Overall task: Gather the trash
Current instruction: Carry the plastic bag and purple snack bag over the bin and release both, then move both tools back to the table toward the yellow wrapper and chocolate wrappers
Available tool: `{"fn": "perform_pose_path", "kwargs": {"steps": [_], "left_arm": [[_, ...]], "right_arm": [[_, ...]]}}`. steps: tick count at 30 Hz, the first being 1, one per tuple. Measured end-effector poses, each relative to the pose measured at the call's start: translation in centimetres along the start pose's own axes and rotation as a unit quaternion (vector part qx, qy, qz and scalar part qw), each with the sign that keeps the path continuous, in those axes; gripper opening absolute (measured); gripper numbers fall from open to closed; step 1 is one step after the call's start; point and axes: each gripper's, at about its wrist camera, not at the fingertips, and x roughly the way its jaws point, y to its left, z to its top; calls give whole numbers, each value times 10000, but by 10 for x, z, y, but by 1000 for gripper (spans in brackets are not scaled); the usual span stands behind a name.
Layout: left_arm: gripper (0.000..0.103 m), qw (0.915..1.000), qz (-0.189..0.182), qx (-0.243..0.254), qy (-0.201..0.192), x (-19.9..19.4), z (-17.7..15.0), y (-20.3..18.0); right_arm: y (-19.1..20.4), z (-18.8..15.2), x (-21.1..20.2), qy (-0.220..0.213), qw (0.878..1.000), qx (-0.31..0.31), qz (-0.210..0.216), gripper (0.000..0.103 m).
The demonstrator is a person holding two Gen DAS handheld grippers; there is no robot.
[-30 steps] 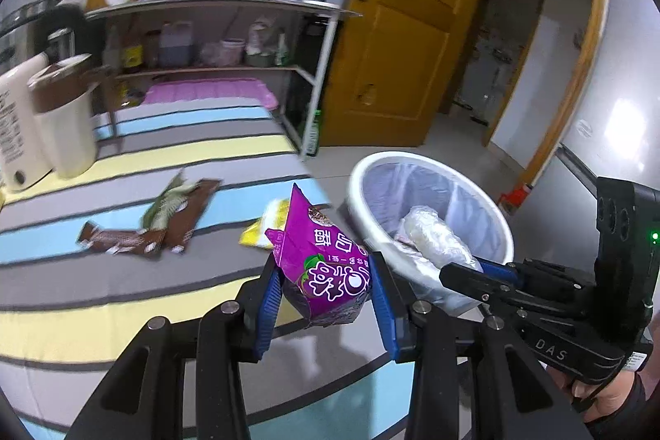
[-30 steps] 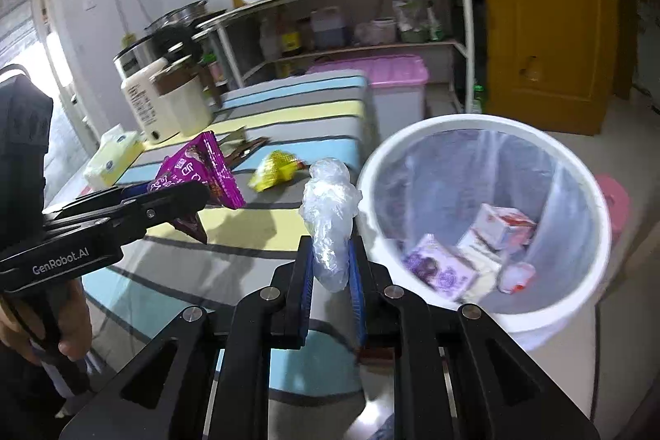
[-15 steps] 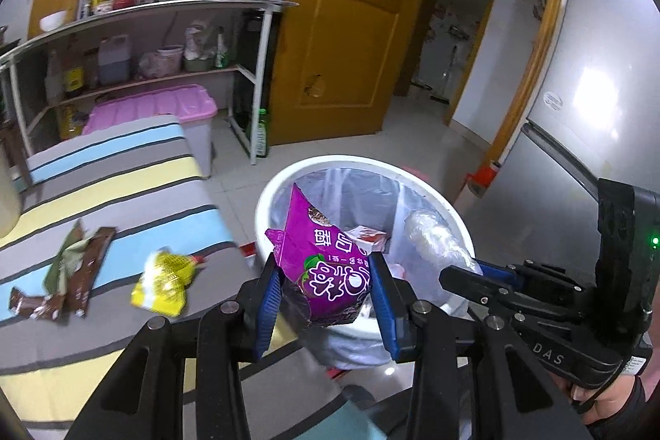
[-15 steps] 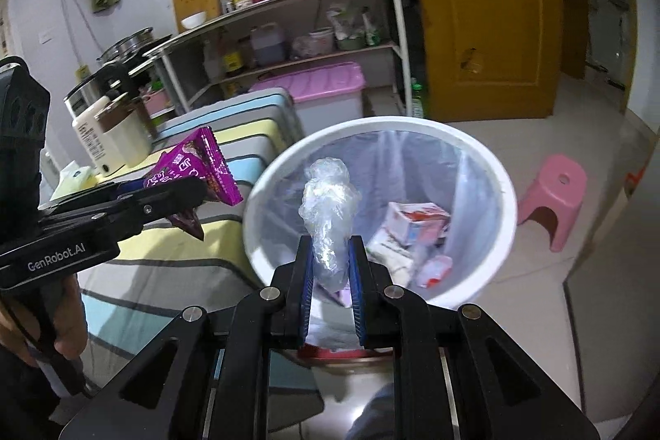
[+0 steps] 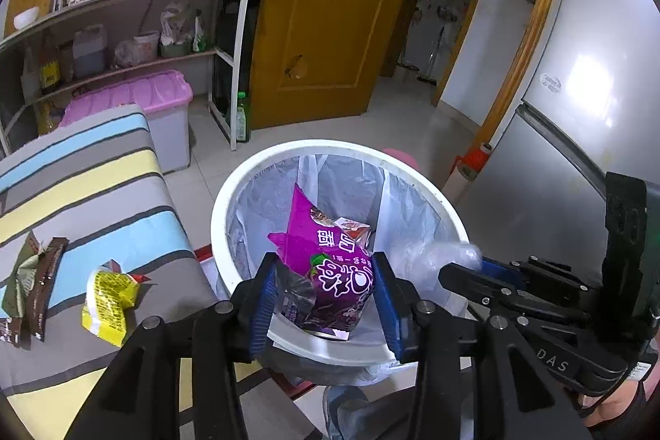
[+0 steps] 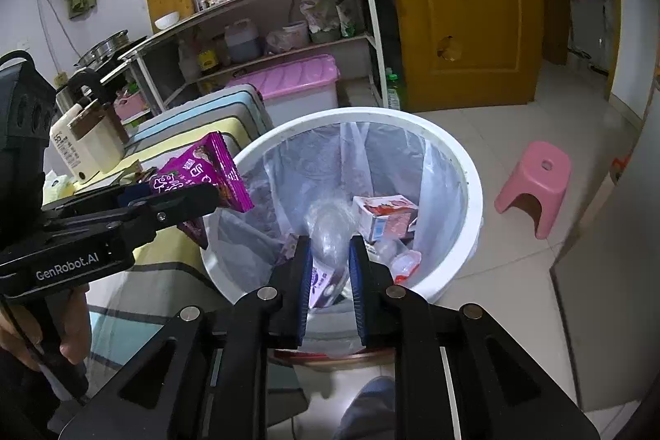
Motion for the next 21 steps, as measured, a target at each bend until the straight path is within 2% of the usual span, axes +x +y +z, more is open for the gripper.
{"fn": "perform_pose_path", "kwargs": {"steps": [5, 7, 21], "left_arm": [[50, 10000, -65, -49, 10, 2, 0, 2], [54, 9999, -113, -80, -18, 0, 0, 3], [54, 9985, 35, -402, -375, -40, -12, 18]], "right_arm": [[-3, -2, 1, 10, 10000, 29, -24, 21], [-2, -2, 0, -9, 10000, 33, -10, 27], [13, -4, -21, -254, 9994, -6, 213, 30]]}}
